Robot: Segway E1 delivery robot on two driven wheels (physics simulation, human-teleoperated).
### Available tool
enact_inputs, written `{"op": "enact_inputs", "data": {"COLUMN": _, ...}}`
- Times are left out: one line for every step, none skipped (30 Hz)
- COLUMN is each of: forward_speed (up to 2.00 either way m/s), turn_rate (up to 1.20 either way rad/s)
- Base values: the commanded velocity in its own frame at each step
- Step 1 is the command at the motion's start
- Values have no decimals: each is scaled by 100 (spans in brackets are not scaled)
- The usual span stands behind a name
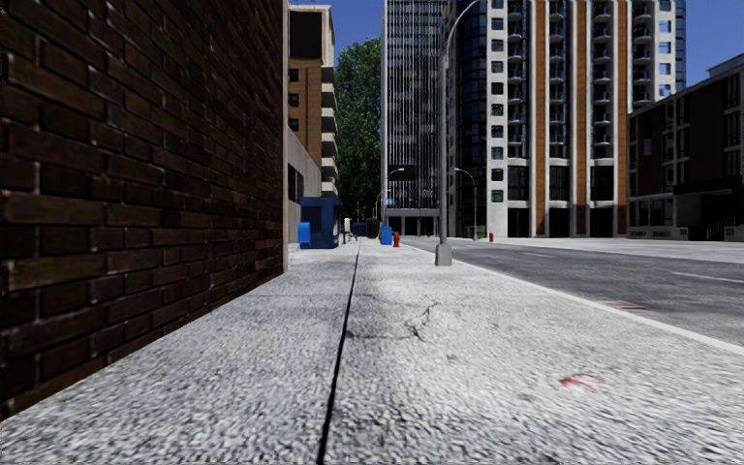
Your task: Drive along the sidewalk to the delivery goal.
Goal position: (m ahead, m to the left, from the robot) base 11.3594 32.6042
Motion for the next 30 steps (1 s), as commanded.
{"op": "enact_inputs", "data": {"forward_speed": 200, "turn_rate": 15}}
{"op": "enact_inputs", "data": {"forward_speed": 200, "turn_rate": 19}}
{"op": "enact_inputs", "data": {"forward_speed": 200, "turn_rate": 20}}
{"op": "enact_inputs", "data": {"forward_speed": 200, "turn_rate": 20}}
{"op": "enact_inputs", "data": {"forward_speed": 200, "turn_rate": 20}}
{"op": "enact_inputs", "data": {"forward_speed": 200, "turn_rate": 20}}
{"op": "enact_inputs", "data": {"forward_speed": 200, "turn_rate": 20}}
{"op": "enact_inputs", "data": {"forward_speed": 200, "turn_rate": 20}}
{"op": "enact_inputs", "data": {"forward_speed": 200, "turn_rate": 20}}
{"op": "enact_inputs", "data": {"forward_speed": 200, "turn_rate": 20}}
{"op": "enact_inputs", "data": {"forward_speed": 200, "turn_rate": 20}}
{"op": "enact_inputs", "data": {"forward_speed": 200, "turn_rate": 14}}
{"op": "enact_inputs", "data": {"forward_speed": 200, "turn_rate": 14}}
{"op": "enact_inputs", "data": {"forward_speed": 200, "turn_rate": 0}}
{"op": "enact_inputs", "data": {"forward_speed": 200, "turn_rate": 0}}
{"op": "enact_inputs", "data": {"forward_speed": 200, "turn_rate": 0}}
{"op": "enact_inputs", "data": {"forward_speed": 200, "turn_rate": 0}}
{"op": "enact_inputs", "data": {"forward_speed": 200, "turn_rate": 0}}
{"op": "enact_inputs", "data": {"forward_speed": 200, "turn_rate": 0}}
{"op": "enact_inputs", "data": {"forward_speed": 200, "turn_rate": 0}}
{"op": "enact_inputs", "data": {"forward_speed": 200, "turn_rate": 0}}
{"op": "enact_inputs", "data": {"forward_speed": 200, "turn_rate": 0}}
{"op": "enact_inputs", "data": {"forward_speed": 200, "turn_rate": 0}}
{"op": "enact_inputs", "data": {"forward_speed": 200, "turn_rate": 0}}
{"op": "enact_inputs", "data": {"forward_speed": 200, "turn_rate": 0}}
{"op": "enact_inputs", "data": {"forward_speed": 200, "turn_rate": 0}}
{"op": "enact_inputs", "data": {"forward_speed": 200, "turn_rate": 0}}
{"op": "enact_inputs", "data": {"forward_speed": 200, "turn_rate": 0}}
{"op": "enact_inputs", "data": {"forward_speed": 200, "turn_rate": 0}}
{"op": "enact_inputs", "data": {"forward_speed": 200, "turn_rate": 0}}
